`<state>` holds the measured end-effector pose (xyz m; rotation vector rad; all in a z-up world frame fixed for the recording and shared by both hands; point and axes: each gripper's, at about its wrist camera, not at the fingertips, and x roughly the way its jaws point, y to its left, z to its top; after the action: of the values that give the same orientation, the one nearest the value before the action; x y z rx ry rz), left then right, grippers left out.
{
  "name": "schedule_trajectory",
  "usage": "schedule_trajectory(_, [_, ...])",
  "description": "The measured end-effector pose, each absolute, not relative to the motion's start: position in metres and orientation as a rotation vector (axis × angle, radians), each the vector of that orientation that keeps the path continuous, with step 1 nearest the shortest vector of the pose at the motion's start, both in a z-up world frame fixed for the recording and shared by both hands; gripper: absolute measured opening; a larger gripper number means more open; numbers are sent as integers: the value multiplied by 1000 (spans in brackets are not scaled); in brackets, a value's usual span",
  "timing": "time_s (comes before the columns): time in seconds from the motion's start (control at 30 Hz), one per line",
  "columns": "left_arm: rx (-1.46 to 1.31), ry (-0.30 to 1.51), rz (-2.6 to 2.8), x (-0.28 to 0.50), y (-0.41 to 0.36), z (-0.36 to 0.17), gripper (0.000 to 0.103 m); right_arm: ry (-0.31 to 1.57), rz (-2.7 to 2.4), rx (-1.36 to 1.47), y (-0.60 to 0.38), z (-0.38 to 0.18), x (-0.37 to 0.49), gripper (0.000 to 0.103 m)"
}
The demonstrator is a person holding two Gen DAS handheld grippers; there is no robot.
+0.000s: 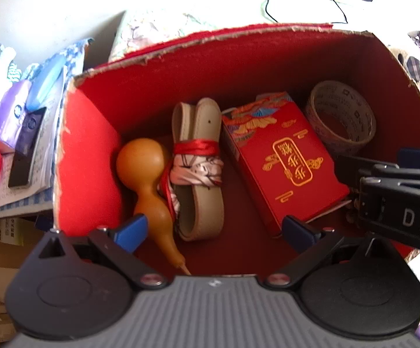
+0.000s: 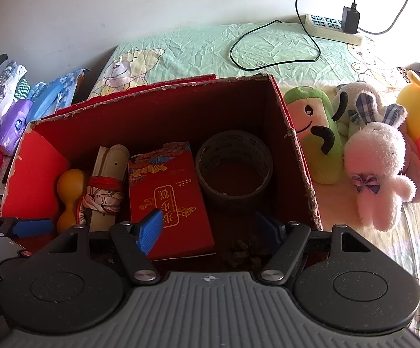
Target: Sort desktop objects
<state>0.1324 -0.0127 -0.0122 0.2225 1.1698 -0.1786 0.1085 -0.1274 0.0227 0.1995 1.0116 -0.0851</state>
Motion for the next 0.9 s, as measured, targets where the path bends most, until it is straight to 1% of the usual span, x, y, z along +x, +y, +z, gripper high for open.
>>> schedule_trajectory(0.9, [237, 1170, -158, 133, -13, -15, 100, 1009, -85, 200, -127, 23, 108, 73])
